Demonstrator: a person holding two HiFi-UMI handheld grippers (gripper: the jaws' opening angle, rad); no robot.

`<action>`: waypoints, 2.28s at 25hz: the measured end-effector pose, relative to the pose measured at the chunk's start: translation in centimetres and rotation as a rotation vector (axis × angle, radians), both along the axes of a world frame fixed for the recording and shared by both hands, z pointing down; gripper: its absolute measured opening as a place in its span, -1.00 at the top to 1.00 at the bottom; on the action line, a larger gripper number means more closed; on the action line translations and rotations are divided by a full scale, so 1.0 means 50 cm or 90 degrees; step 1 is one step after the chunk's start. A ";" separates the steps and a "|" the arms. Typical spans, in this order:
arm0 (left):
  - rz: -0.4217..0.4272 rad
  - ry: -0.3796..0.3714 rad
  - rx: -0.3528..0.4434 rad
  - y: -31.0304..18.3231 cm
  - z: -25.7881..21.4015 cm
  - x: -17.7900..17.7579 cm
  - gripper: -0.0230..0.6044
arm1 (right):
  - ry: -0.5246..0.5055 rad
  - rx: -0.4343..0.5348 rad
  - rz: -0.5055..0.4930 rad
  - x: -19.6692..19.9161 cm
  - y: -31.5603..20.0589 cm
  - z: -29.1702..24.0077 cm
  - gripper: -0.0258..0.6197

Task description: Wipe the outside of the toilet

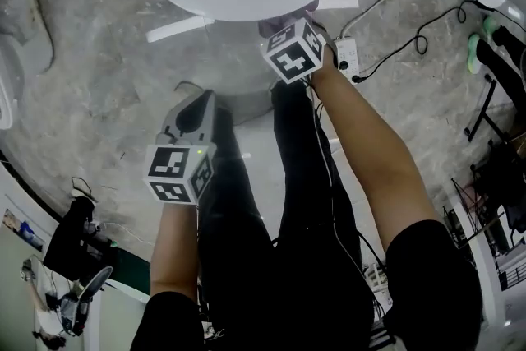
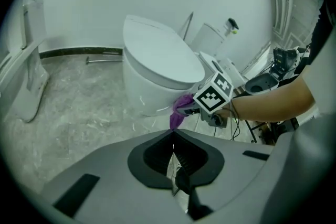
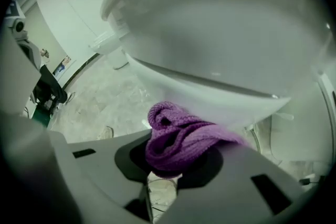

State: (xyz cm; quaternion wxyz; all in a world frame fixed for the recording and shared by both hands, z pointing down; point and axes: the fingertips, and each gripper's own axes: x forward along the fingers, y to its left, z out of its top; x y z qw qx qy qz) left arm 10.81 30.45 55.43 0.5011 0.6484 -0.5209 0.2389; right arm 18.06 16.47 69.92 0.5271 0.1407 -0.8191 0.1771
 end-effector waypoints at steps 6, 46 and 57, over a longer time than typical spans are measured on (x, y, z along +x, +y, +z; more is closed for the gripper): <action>-0.049 0.009 -0.025 0.086 0.049 -0.121 0.91 | 0.014 -0.035 0.041 -0.107 0.063 -0.009 0.67; -0.049 0.057 -0.007 0.017 0.024 -0.646 0.91 | -0.220 -0.023 0.878 -0.524 -0.091 -0.067 0.67; -0.056 0.025 -0.022 -0.123 -0.015 -0.747 0.91 | -0.228 -0.058 0.940 -0.590 -0.169 -0.078 0.67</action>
